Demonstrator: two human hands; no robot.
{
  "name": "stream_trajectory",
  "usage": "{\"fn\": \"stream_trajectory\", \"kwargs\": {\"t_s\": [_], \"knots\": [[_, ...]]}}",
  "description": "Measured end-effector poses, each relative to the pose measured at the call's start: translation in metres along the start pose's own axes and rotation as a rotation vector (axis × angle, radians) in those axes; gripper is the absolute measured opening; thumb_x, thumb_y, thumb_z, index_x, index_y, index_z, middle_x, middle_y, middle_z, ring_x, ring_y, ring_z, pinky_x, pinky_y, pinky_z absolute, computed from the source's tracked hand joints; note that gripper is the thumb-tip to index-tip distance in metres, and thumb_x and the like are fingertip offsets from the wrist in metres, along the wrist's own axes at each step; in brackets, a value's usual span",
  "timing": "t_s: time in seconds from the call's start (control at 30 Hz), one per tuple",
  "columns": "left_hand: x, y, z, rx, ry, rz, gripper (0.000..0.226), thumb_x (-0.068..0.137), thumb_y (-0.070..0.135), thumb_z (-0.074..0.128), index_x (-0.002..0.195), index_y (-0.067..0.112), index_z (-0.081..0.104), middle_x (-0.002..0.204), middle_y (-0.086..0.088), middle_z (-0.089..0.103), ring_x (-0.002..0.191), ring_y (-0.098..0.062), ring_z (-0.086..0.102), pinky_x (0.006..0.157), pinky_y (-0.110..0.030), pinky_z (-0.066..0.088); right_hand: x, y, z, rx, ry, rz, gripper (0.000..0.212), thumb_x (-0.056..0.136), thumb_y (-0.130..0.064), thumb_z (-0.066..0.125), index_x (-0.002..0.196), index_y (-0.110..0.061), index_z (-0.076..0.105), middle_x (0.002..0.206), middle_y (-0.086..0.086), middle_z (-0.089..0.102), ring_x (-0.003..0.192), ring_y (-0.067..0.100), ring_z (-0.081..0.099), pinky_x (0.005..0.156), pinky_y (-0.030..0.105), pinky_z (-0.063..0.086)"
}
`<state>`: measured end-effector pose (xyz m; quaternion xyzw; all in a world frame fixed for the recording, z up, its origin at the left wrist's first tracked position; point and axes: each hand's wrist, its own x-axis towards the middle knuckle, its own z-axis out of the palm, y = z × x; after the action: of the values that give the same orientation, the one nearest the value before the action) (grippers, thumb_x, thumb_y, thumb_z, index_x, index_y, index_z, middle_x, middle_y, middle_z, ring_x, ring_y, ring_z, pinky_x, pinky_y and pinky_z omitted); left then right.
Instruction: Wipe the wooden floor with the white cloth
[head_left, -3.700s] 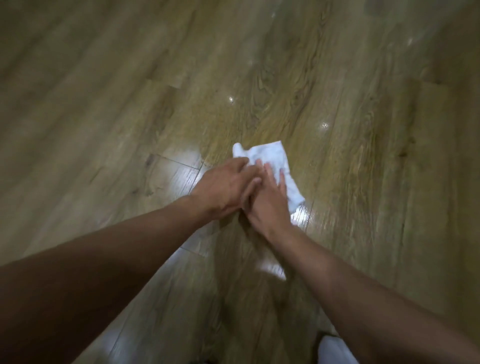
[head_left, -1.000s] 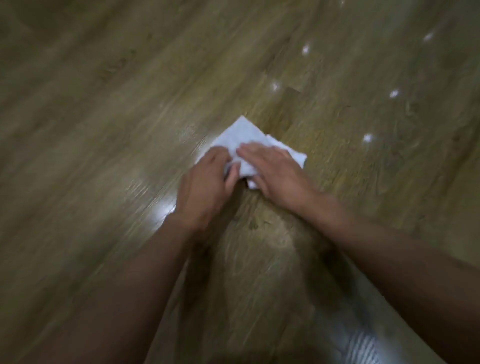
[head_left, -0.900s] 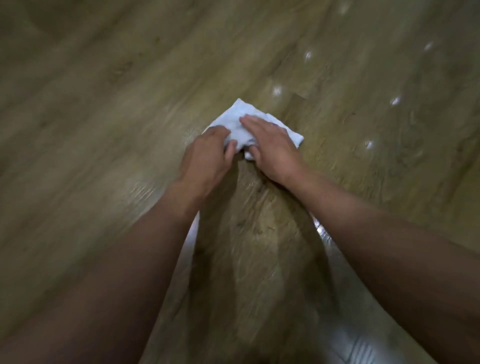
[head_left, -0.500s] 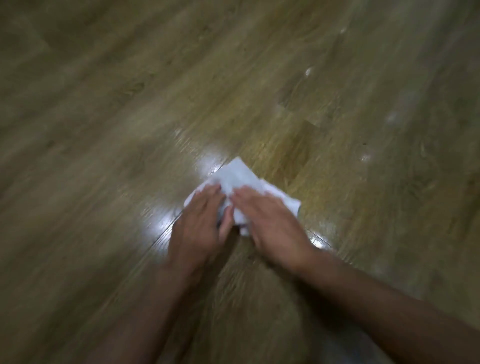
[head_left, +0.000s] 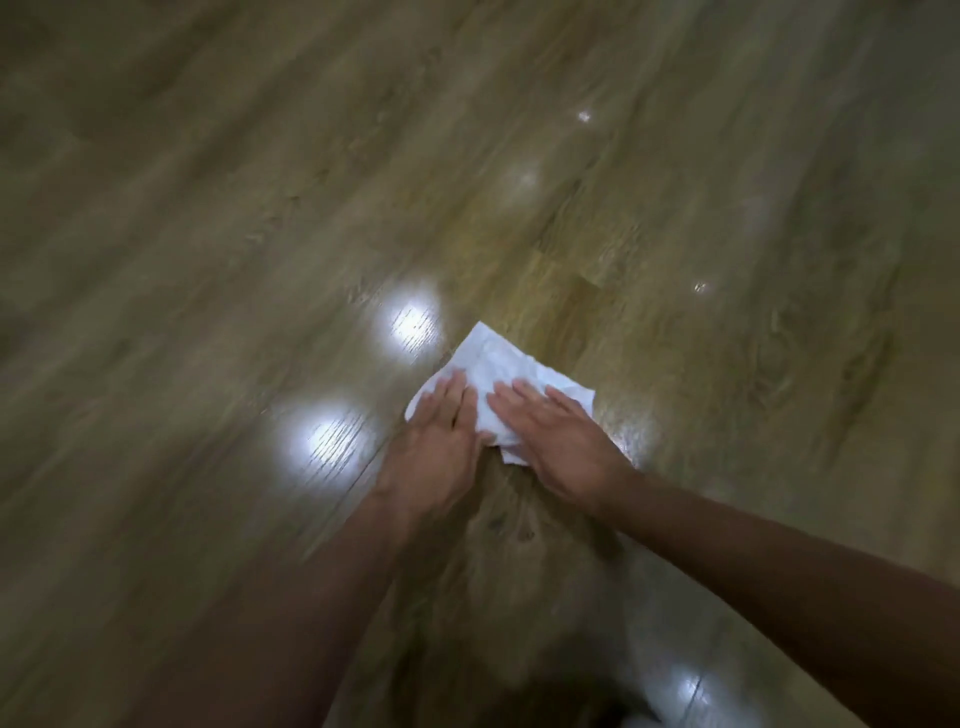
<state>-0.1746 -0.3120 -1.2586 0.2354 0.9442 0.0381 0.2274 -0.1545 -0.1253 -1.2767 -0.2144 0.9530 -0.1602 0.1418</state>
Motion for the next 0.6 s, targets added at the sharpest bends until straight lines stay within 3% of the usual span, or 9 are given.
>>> {"fn": "stream_trajectory", "kwargs": {"t_s": [0.1,0.23,0.33,0.4,0.47,0.53,0.6], "knots": [[0.045,-0.001,-0.021,0.075,-0.014,0.027,0.059,0.104,0.032,0.015,0.149,-0.002,-0.003,0.158,-0.022,-0.007,0.148,-0.029,-0.007,0.121,-0.037,0.0,0.034,0.036,-0.026,0.049,-0.046,0.019,0.059,0.097,-0.022,0.048,0.149,-0.025,0.022,0.158,-0.003,0.021,0.146,0.013,0.015,0.117,0.033,0.011],[0.151,-0.002,-0.069,-0.013,0.003,-0.021,0.059,0.102,0.027,0.029,0.149,-0.001,0.008,0.158,-0.022,0.003,0.148,-0.03,0.0,0.118,-0.042,0.011,0.114,0.086,-0.057,0.056,0.15,0.23,0.055,0.094,-0.018,0.05,0.146,-0.026,0.032,0.157,-0.002,0.026,0.146,0.014,0.016,0.114,0.028,0.008],[0.178,-0.003,-0.082,0.065,-0.089,-0.005,0.057,0.101,0.026,0.028,0.15,0.002,0.013,0.158,-0.022,0.008,0.147,-0.033,0.001,0.118,-0.042,0.014,0.124,0.078,-0.047,0.107,0.284,0.361,0.062,0.088,-0.012,0.052,0.146,-0.021,0.031,0.157,0.0,0.026,0.146,0.016,0.016,0.117,0.034,0.007],[0.154,-0.006,-0.084,0.167,-0.217,0.053,0.053,0.103,0.025,0.022,0.15,0.002,0.014,0.157,-0.026,0.003,0.146,-0.04,-0.002,0.119,-0.044,0.011,0.097,0.053,-0.038,0.127,0.263,0.379,0.066,0.089,-0.013,0.049,0.149,-0.02,0.023,0.159,0.0,0.018,0.147,0.016,0.01,0.118,0.035,0.001],[0.123,-0.019,-0.087,0.289,-0.287,0.219,0.05,0.104,0.021,0.012,0.148,-0.001,0.015,0.154,-0.033,0.003,0.143,-0.049,0.0,0.119,-0.048,0.007,0.066,0.025,-0.031,0.164,0.146,0.357,0.066,0.094,-0.019,0.047,0.151,-0.021,0.014,0.161,-0.002,0.009,0.148,0.014,0.004,0.118,0.034,-0.002],[0.108,-0.033,-0.097,0.341,-0.379,0.309,0.054,0.104,0.025,0.007,0.148,-0.006,0.004,0.155,-0.031,-0.002,0.145,-0.041,-0.003,0.12,-0.039,0.005,0.048,0.016,-0.03,0.203,0.054,0.307,0.062,0.098,-0.022,0.043,0.152,-0.024,0.01,0.161,-0.004,0.005,0.148,0.013,0.0,0.118,0.034,-0.002],[0.117,-0.04,-0.106,0.376,-0.384,0.373,0.057,0.104,0.03,0.008,0.147,-0.005,-0.008,0.156,-0.026,-0.008,0.148,-0.03,-0.006,0.12,-0.033,0.007,0.056,0.028,-0.035,0.27,0.078,0.296,0.061,0.096,-0.017,0.043,0.15,-0.026,0.017,0.16,-0.005,0.011,0.148,0.012,0.004,0.117,0.031,-0.001]]}}
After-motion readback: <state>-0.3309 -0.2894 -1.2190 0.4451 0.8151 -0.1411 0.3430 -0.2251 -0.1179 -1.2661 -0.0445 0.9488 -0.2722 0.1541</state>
